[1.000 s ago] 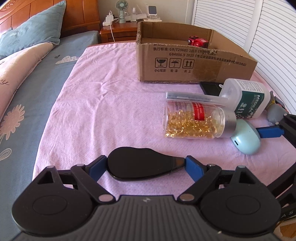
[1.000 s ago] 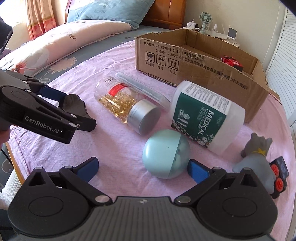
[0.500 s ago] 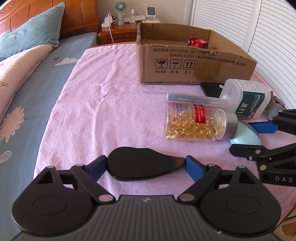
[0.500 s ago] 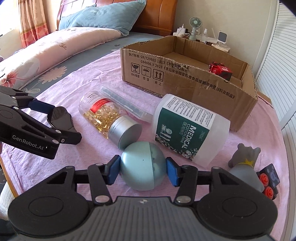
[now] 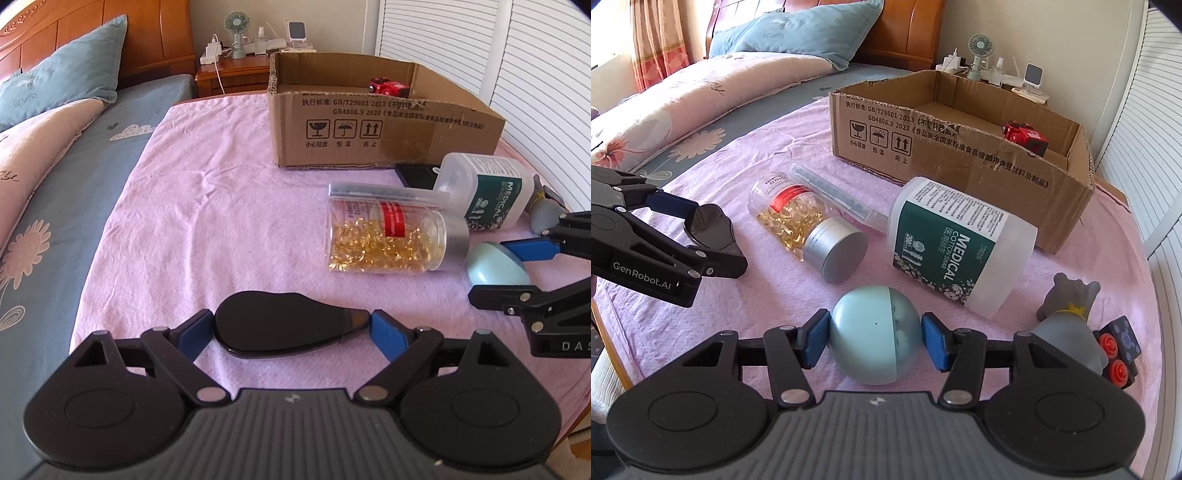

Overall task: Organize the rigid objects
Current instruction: 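Grasp the light blue egg case with the right tool while the left tool holds the paddle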

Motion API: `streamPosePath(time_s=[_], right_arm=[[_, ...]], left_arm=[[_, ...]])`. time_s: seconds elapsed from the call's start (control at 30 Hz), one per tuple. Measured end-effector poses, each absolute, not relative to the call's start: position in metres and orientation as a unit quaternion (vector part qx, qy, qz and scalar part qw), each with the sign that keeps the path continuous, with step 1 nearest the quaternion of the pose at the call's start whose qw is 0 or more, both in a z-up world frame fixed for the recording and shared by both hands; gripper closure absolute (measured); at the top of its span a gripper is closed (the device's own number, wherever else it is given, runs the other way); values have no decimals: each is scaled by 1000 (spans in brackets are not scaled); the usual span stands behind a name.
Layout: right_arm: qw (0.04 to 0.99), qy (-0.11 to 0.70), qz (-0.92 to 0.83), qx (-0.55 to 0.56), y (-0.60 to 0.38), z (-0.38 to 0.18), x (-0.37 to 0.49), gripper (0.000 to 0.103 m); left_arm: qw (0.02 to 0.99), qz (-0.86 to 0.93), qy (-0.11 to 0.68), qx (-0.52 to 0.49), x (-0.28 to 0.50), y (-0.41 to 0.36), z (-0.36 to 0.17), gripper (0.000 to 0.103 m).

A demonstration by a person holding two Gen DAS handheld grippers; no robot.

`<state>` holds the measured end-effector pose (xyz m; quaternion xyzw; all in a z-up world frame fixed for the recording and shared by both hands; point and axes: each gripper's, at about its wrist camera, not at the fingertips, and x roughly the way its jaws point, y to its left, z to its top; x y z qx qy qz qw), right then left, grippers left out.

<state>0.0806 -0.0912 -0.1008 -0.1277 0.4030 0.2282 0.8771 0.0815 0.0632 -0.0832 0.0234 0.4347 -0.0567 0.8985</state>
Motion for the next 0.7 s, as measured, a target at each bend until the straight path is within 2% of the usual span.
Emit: streamPosePath(time_s=[0.4,0.7], right_arm=[[872,410,235,-129,-92,-99,83,45],[869,410,241,-134,-99,-83,77,45]], left_arm=[[889,-83,450,33,87,62,-79,13],[882,-117,452,57,83,61,-55,13]])
